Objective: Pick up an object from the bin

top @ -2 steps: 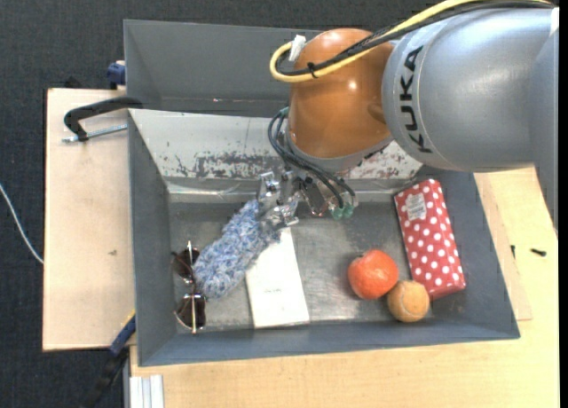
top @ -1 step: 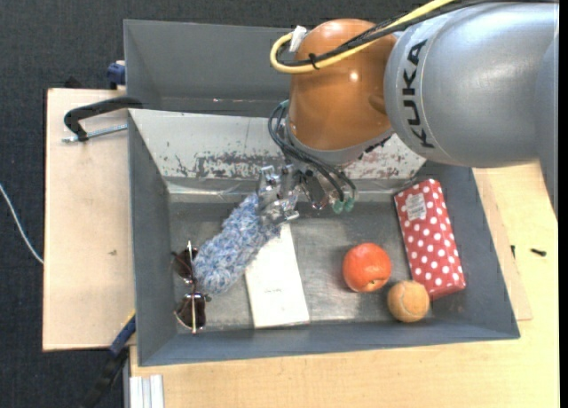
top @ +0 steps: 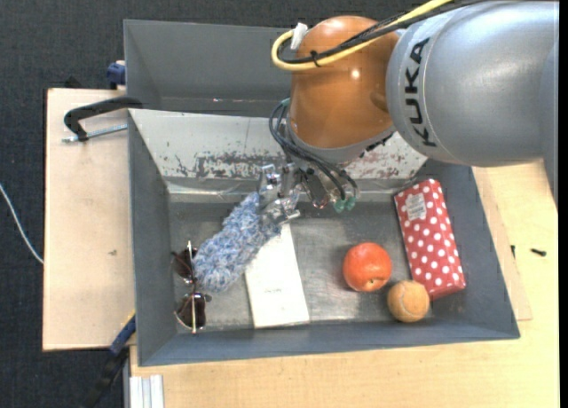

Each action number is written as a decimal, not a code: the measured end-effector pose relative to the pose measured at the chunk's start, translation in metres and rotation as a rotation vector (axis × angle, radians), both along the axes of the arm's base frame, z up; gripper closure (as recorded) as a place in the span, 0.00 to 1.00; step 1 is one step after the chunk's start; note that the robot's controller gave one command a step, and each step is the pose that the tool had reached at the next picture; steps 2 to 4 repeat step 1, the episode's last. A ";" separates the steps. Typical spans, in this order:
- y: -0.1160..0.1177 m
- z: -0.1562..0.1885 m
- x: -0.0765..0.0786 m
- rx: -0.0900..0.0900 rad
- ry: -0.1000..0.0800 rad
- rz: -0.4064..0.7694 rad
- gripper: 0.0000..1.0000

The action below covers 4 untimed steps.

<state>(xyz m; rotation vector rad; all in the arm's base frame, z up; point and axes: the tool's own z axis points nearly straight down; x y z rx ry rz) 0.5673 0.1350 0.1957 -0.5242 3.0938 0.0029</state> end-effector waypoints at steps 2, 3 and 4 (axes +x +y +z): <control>0.003 0.034 -0.002 0.001 -0.007 0.031 1.00; 0.003 0.034 -0.002 0.001 -0.007 0.031 1.00; 0.003 0.034 -0.002 0.001 -0.007 0.031 1.00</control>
Offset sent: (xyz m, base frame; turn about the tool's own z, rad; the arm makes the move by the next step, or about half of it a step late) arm -0.0008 0.0116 0.0767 -0.0835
